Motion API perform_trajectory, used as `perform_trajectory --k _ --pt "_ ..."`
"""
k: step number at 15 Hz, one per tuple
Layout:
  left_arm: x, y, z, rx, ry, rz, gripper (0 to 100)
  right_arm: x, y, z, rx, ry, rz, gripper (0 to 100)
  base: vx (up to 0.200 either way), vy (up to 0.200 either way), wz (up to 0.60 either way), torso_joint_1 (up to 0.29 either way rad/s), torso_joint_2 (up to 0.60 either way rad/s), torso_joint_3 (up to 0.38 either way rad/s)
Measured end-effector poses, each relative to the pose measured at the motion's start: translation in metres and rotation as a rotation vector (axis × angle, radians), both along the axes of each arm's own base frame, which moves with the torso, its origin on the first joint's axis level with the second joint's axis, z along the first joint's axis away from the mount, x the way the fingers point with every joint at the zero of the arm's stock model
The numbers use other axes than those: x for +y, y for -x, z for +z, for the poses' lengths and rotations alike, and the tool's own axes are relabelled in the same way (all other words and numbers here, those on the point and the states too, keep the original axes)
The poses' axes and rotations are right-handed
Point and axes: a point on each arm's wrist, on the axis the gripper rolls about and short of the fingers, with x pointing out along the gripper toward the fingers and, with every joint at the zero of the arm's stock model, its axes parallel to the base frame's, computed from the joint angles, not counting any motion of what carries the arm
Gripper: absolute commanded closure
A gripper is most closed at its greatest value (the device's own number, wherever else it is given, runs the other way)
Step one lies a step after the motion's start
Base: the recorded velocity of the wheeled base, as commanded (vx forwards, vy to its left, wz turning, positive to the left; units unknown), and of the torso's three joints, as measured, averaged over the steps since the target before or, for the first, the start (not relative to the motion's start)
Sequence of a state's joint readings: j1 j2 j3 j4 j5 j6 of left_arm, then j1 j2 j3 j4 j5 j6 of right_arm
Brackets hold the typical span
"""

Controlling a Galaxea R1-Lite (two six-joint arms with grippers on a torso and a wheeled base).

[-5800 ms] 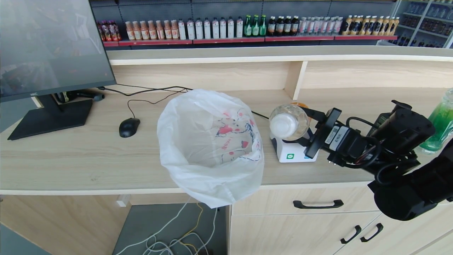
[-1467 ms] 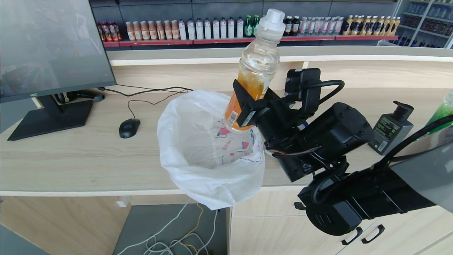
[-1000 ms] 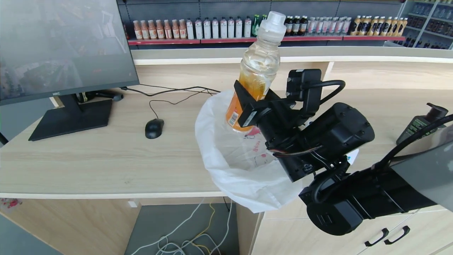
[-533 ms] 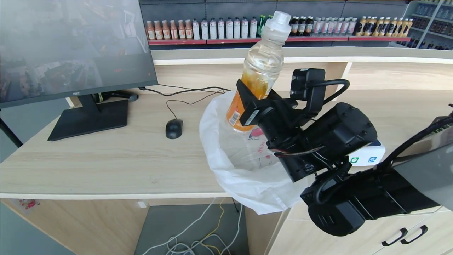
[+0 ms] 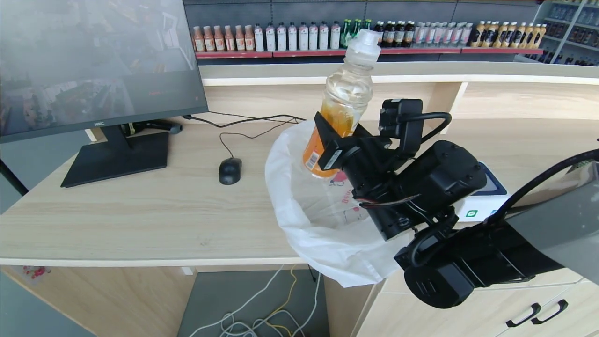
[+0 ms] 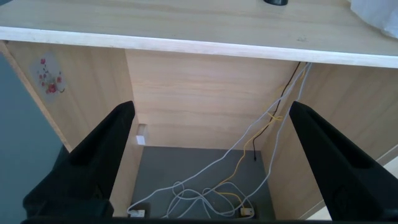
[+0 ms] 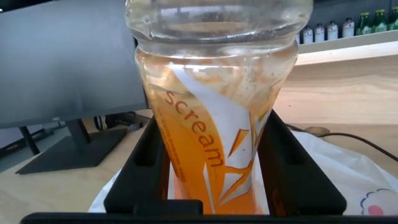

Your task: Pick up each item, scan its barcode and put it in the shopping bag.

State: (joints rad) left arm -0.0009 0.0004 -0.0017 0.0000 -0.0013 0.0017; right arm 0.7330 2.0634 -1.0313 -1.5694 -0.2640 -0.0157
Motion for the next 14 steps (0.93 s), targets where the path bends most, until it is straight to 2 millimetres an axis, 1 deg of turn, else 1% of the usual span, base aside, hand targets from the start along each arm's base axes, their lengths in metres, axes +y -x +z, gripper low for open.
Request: perform_trajectory --k 5,11,14 --pt "0.000 0.000 0.000 0.000 0.000 0.000 0 -0.001 -0.017 -0.024 0.046 0.039 -0.028 100 0.000 0.000 0.00 0.000 0.00 0.000" --pt "0.000 0.000 0.000 0.000 0.001 0.001 0 0.002 -0.025 -0.048 0.093 0.081 -0.034 100 0.000 0.000 0.00 0.000 0.00 0.000" --pt "0.000 0.000 0.000 0.000 0.001 0.001 0 -0.002 -0.032 -0.057 0.108 0.091 -0.052 100 0.000 0.000 0.00 0.000 0.00 0.000"
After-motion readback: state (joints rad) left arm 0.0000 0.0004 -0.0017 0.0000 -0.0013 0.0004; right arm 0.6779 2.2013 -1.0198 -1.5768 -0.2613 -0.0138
